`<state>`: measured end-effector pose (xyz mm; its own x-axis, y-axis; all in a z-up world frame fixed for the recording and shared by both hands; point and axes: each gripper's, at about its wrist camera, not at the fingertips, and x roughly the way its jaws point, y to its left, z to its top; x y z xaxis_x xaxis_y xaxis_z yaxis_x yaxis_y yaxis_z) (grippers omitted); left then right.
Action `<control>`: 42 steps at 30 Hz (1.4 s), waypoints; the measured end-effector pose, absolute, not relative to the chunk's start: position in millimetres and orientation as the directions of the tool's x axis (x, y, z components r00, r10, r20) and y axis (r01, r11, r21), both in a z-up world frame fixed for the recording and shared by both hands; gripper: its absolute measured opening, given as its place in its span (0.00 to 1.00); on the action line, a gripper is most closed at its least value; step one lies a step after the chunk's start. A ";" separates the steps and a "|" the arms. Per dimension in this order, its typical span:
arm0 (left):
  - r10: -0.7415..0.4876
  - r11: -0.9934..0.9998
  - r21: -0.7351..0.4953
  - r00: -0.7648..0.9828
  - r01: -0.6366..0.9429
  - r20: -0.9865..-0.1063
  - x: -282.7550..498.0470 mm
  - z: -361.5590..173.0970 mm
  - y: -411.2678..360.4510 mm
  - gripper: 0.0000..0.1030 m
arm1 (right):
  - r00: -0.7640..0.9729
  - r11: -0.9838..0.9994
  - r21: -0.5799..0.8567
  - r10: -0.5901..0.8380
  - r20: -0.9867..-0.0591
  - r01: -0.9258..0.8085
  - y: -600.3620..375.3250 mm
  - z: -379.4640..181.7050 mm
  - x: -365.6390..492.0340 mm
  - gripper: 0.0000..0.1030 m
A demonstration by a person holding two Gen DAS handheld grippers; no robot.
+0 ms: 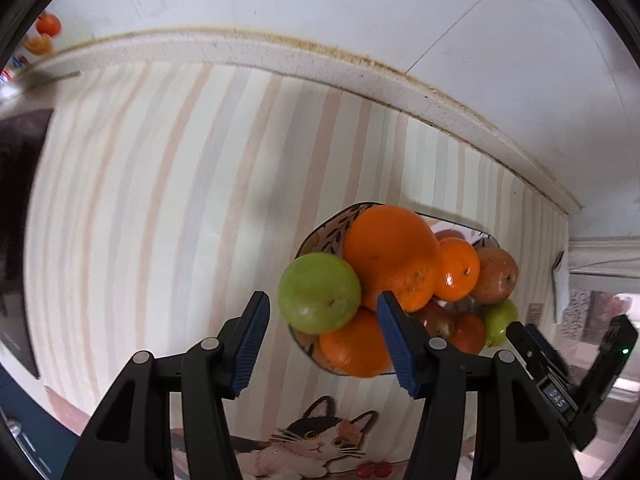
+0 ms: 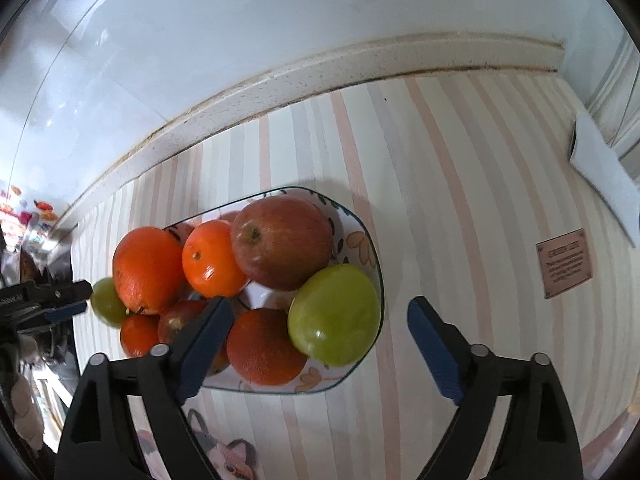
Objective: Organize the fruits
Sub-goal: 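Place the green apple on the plate with the left tool while the right tool places its green apple, then withdraw both tools from the plate toward the cat mat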
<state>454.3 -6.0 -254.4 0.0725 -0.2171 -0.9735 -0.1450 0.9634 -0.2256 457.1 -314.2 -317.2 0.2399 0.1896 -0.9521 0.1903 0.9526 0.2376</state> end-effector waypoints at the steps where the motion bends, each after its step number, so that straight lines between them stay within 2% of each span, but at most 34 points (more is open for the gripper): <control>1: -0.207 0.966 -0.217 0.081 -0.139 -0.975 450.8 -251.1 -6.7 0.57 | 0.236 0.958 0.221 0.176 -0.956 0.182 -311.6 -314.6 455.4 0.93; 4: -0.174 0.977 -0.185 0.100 -0.110 -0.980 435.4 -242.7 -10.7 0.80 | 0.234 0.977 0.169 0.135 -0.963 0.133 -298.5 -299.2 445.1 0.94; 5: -0.162 0.979 -0.173 0.107 -0.104 -0.981 428.7 -240.8 -12.5 0.83 | 0.237 0.979 0.163 0.131 -0.963 0.122 -295.0 -295.0 440.8 0.95; 10: -0.103 0.991 -0.113 0.125 -0.071 -0.987 397.7 -237.8 -22.1 0.85 | 0.256 0.985 0.149 0.123 -0.959 0.086 -282.6 -275.6 421.9 0.95; 13: -0.109 0.991 -0.119 0.138 -0.068 -0.984 381.7 -232.0 -25.8 0.86 | 0.280 0.987 0.143 0.116 -0.953 0.075 -279.5 -261.8 410.9 0.95; 20: -0.060 0.996 -0.075 0.247 -0.054 -0.967 347.3 -193.3 -33.7 0.86 | 0.344 0.989 0.136 0.110 -0.933 0.051 -271.1 -222.8 378.4 0.96; 32: -0.061 0.997 -0.073 0.402 -0.014 -0.914 281.4 -125.4 -40.3 0.86 | 0.483 0.991 0.125 0.087 -0.871 0.045 -257.7 -147.0 316.3 0.96; 42: -0.083 0.997 -0.074 0.472 0.039 -0.878 235.4 -95.1 -44.3 0.86 | 0.562 0.989 0.138 0.085 -0.823 0.053 -249.1 -97.7 265.7 0.96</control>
